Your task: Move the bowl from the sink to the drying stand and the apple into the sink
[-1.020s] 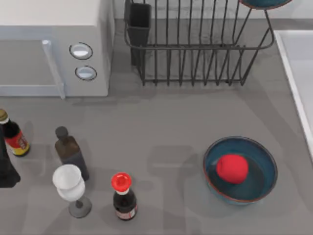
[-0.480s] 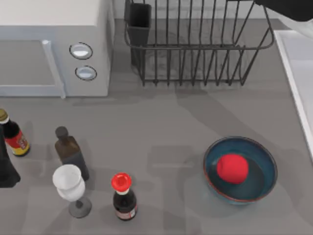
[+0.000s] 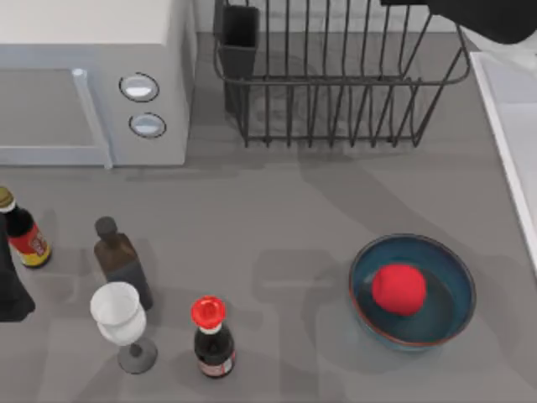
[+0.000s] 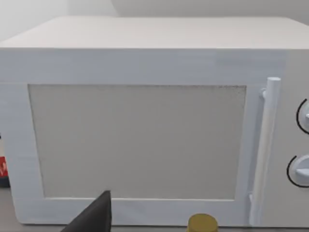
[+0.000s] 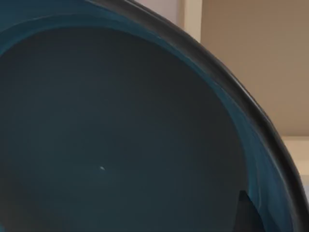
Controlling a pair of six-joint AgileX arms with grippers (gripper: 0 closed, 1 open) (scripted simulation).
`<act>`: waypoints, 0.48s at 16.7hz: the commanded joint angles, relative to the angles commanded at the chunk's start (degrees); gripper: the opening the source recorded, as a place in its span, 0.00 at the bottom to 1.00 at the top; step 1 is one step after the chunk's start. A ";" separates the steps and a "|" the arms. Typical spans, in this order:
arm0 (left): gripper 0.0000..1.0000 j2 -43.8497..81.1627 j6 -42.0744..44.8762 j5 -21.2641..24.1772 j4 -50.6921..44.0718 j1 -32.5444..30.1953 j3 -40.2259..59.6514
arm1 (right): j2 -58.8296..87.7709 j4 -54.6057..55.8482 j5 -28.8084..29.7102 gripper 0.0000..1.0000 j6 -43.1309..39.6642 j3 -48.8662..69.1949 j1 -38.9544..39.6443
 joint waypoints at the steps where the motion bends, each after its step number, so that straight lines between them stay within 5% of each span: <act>1: 1.00 0.00 0.00 0.00 0.00 0.00 0.00 | 0.87 1.28 -0.25 0.00 0.01 -0.50 -0.28; 8: 1.00 0.00 0.00 0.00 0.00 0.00 0.00 | 12.96 24.42 -4.76 0.00 0.07 -9.96 -4.90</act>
